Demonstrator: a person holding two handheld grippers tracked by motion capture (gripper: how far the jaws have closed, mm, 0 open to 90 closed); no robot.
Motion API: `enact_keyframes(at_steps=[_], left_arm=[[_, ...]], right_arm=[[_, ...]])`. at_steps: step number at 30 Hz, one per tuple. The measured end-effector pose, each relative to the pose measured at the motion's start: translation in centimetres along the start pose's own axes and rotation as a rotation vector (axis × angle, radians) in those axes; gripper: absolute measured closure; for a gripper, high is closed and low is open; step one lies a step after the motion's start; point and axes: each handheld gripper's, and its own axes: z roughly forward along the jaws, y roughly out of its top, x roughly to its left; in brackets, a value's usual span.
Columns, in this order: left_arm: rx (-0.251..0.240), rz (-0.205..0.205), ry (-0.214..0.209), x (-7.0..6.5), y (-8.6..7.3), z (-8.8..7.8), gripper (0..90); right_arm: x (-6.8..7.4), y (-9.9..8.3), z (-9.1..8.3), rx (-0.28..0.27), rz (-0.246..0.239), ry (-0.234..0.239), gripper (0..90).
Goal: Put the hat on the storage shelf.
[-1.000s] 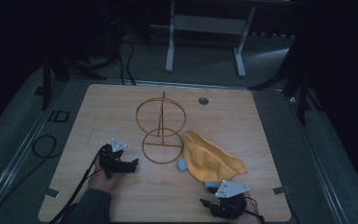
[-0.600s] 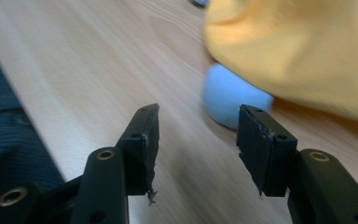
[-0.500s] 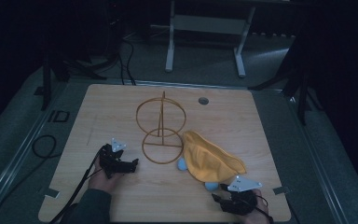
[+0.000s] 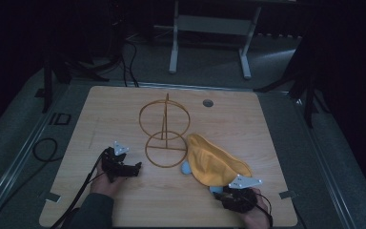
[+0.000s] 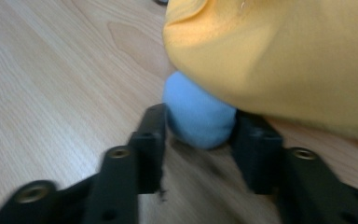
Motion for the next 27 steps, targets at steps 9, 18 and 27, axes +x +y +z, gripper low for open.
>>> enact_keyframes(at_steps=[9,18,27], left_arm=[[0.0,0.0,0.0,0.0,0.0,0.0,1.9],[0.0,0.0,0.0,0.0,0.0,0.0,1.9],[0.0,0.0,0.0,0.0,0.0,0.0,1.9]], right_arm=[[0.9,0.9,-0.8,-0.075,-0.087,0.09,82.0],[1.2,3.0,-2.6,-0.165,-0.154,0.129,81.8],[0.5,6.3,-4.9,-0.253,-0.197,0.081,82.1]])
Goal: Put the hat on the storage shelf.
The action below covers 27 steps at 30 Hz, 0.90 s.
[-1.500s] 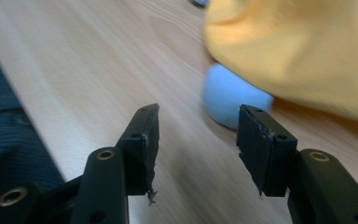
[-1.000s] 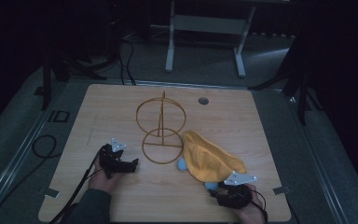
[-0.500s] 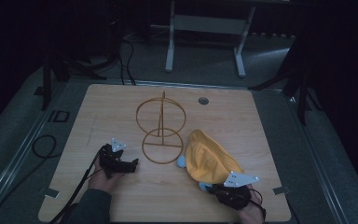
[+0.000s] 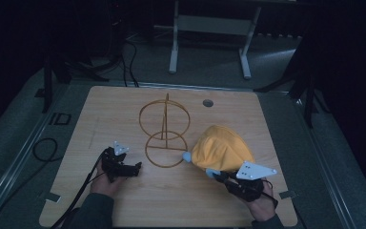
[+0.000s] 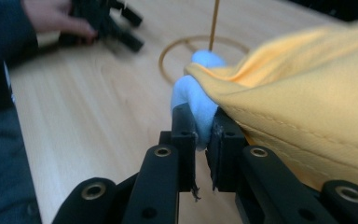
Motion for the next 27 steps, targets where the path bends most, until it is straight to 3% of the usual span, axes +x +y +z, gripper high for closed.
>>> enact_keyframes(at_steps=[7,11,13,16,19,22,27], left_arm=[[0.0,0.0,0.0,0.0,0.0,0.0,1.9],[-0.001,-0.001,0.0,0.0,0.0,0.0,1.9],[0.0,0.0,0.0,0.0,0.0,0.0,1.9],[0.0,0.0,0.0,0.0,0.0,0.0,1.9],[0.0,0.0,0.0,0.0,0.0,0.0,1.9],[0.0,0.0,0.0,0.0,0.0,0.0,1.9],[0.0,-0.001,0.0,0.0,0.0,0.0,1.9]], right_arm=[[-0.8,2.6,-1.7,-0.086,-0.002,0.006,82.7],[-1.6,3.0,-2.5,-0.145,0.052,0.033,82.6],[-2.1,2.6,-2.6,-0.14,0.083,0.008,82.1],[-3.3,1.6,-3.0,-0.166,0.186,-0.008,79.4],[-4.3,0.7,-3.6,-0.161,0.259,-0.093,70.1],[-4.8,0.1,-4.1,-0.158,0.288,-0.131,59.3],[-4.3,0.1,-4.4,-0.115,0.222,-0.189,58.5]])
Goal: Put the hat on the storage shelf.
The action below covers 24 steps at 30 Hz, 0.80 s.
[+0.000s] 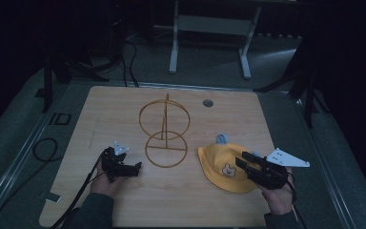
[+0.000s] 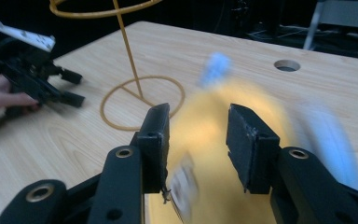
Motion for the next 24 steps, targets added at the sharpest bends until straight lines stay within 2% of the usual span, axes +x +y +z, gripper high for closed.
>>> enact_keyframes(at_steps=[12,19,24], left_arm=[[0.0,0.0,0.0,0.0,0.0,0.0,1.9],[-0.001,0.0,-0.001,0.0,0.0,0.0,1.9],[0.0,0.0,-0.001,0.0,0.0,0.0,1.9]], right_arm=[[-0.2,1.9,0.9,0.139,-0.152,-0.086,55.4],[-0.6,2.8,1.3,0.21,-0.208,-0.099,49.4],[-0.8,3.4,1.5,0.267,-0.228,-0.102,47.7]])
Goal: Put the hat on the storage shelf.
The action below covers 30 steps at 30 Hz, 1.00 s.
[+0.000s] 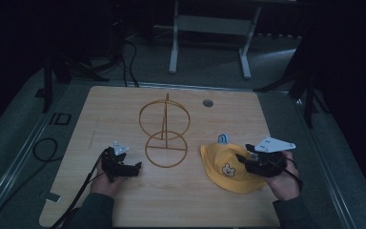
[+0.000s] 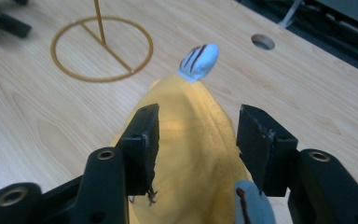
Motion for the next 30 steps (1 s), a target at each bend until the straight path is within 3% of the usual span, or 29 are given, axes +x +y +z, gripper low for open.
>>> enact_keyframes(at_steps=[13,17,25,30], left_arm=[[0.0,0.0,0.0,0.0,0.0,0.0,1.9],[0.0,0.0,0.0,0.0,0.0,0.0,2.0],[0.0,-0.002,-0.001,0.0,0.0,0.0,1.9],[0.001,-0.002,-0.001,0.0,0.0,0.0,1.9]], right_arm=[[-0.7,1.5,1.0,0.166,-0.089,0.026,48.1],[-0.9,2.0,1.2,0.205,-0.104,0.036,47.6],[-2.1,2.9,2.3,0.297,-0.092,0.099,46.0],[-2.0,3.4,2.9,0.352,-0.13,0.115,45.7]])
